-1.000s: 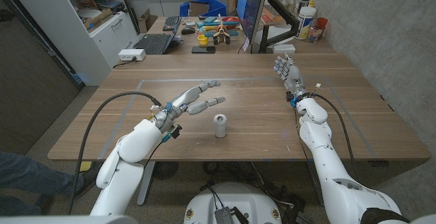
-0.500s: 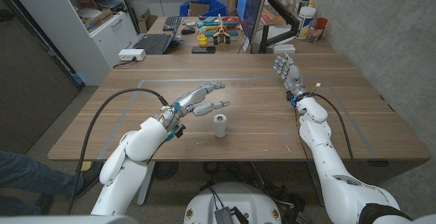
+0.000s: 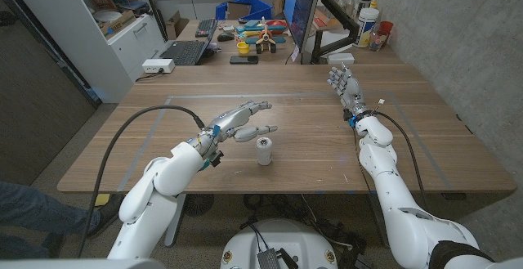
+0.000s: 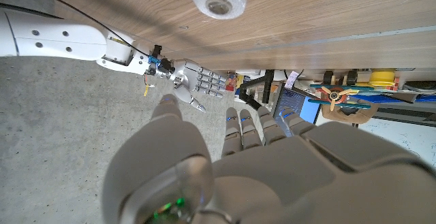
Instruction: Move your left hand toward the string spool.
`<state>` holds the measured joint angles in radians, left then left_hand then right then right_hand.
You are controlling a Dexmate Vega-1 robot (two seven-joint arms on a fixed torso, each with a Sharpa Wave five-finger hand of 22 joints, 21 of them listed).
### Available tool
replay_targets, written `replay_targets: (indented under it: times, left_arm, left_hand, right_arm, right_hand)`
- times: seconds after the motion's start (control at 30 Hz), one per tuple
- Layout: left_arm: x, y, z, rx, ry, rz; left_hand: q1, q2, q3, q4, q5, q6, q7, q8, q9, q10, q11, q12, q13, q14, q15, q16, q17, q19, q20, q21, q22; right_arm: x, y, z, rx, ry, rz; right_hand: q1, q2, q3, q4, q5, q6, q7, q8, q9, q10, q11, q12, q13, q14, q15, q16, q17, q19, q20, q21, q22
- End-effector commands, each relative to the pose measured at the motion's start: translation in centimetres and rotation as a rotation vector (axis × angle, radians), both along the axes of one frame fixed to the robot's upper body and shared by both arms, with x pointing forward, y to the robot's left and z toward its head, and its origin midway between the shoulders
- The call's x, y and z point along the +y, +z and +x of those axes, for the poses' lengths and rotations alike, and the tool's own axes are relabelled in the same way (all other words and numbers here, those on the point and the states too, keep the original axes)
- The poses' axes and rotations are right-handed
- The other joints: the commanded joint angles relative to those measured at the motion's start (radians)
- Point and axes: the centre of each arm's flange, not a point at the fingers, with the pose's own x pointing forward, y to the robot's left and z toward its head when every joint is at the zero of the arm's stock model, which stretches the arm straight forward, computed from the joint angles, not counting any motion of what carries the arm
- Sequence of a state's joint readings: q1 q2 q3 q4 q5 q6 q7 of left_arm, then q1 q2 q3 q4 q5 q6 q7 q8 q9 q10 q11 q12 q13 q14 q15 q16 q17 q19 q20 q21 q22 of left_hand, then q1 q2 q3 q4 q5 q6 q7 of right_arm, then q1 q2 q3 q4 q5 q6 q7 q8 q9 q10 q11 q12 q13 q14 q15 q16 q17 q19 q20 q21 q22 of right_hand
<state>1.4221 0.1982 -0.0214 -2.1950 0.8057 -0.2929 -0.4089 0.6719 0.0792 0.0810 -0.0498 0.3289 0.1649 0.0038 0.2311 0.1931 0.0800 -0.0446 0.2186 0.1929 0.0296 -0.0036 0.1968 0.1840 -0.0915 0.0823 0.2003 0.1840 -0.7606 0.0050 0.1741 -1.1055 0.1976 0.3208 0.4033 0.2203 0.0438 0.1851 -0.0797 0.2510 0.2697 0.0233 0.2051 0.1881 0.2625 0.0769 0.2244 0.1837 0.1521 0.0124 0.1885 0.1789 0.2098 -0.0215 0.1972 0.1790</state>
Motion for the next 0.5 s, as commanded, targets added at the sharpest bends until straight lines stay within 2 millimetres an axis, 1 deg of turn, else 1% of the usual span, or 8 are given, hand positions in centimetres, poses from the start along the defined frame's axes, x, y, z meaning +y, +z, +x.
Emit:
replay_targets:
  times: [0.03, 0.17, 0.2, 0.5]
  left_arm:
    - [-0.53, -0.05, -0.06, -0.026, 0.041, 0.074]
    - [-0.93, -0.21, -0.07, -0.056, 0.068, 0.123]
    - [-1.00, -0.24, -0.07, -0.061, 0.071, 0.131]
    - [-1.52, -0.32, -0.25, -0.095, 0.101, 0.175]
  left_hand:
    - [0.015, 0.001, 0.002, -0.005, -0.002, 0.012, -0.001, 0.001, 0.002, 0.008, -0.001, 0.004, 0.006, 0.013, 0.001, 0.003, 0.002, 0.007, -0.004, 0.008, 0.001]
    - [0.017, 0.001, 0.002, -0.007, -0.002, 0.016, -0.004, 0.001, 0.002, 0.013, -0.007, 0.006, 0.006, 0.014, -0.002, 0.003, 0.002, 0.008, -0.003, 0.008, 0.001]
    - [0.017, 0.001, 0.002, -0.007, -0.002, 0.015, -0.004, 0.001, 0.002, 0.013, -0.007, 0.006, 0.006, 0.014, -0.002, 0.003, 0.002, 0.008, -0.004, 0.008, 0.001]
    - [0.021, 0.002, 0.002, -0.009, -0.003, 0.019, -0.007, 0.001, 0.002, 0.013, -0.009, 0.004, 0.006, 0.018, -0.002, 0.003, 0.002, 0.010, -0.001, 0.009, 0.002]
  right_arm:
    - [-0.33, -0.02, -0.05, -0.002, -0.001, 0.002]
    - [-0.53, -0.02, -0.05, -0.001, -0.005, 0.003]
    - [-0.57, -0.02, -0.04, 0.000, -0.005, 0.004]
    - [-0.77, -0.08, -0.16, 0.000, -0.007, 0.006]
  right_hand:
    - [0.004, 0.001, 0.002, -0.007, 0.000, 0.012, -0.001, -0.005, 0.003, 0.007, 0.001, 0.001, 0.006, 0.006, 0.000, 0.000, 0.005, -0.002, -0.001, 0.002, 0.005]
    - [0.004, 0.001, 0.002, -0.008, 0.000, 0.012, -0.002, -0.005, 0.003, 0.010, 0.002, 0.001, 0.006, 0.006, 0.000, 0.000, 0.005, -0.003, 0.000, 0.002, 0.005]
    - [0.004, 0.001, 0.001, -0.008, 0.000, 0.012, -0.001, -0.005, 0.003, 0.007, -0.003, 0.000, 0.006, 0.006, 0.000, 0.000, 0.005, -0.003, 0.000, 0.002, 0.005]
    - [0.004, 0.002, 0.001, -0.008, 0.000, 0.012, -0.002, -0.005, 0.003, 0.010, 0.000, 0.001, 0.006, 0.007, -0.001, 0.000, 0.006, -0.003, 0.000, 0.002, 0.005]
